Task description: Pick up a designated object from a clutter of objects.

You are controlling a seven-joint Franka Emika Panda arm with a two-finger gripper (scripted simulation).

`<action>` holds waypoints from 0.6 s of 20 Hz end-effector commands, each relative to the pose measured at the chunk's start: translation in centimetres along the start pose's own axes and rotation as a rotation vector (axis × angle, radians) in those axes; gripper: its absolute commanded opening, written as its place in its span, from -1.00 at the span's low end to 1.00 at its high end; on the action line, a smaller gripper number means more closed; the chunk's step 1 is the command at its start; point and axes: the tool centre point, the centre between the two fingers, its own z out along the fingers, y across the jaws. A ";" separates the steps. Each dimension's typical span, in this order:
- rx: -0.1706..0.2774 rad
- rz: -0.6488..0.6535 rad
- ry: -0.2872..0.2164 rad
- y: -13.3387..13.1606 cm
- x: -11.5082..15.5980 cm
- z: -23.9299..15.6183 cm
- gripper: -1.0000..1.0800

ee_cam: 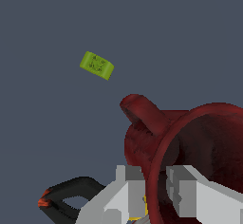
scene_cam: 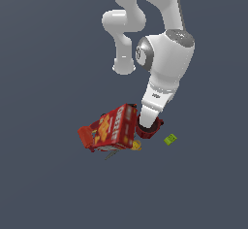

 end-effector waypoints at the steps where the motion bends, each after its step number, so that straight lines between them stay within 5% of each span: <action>1: -0.004 0.001 0.002 -0.5 -0.9 -2.2 -1.00; 12: -0.001 0.000 0.005 -3.2 -4.9 -11.1 -1.00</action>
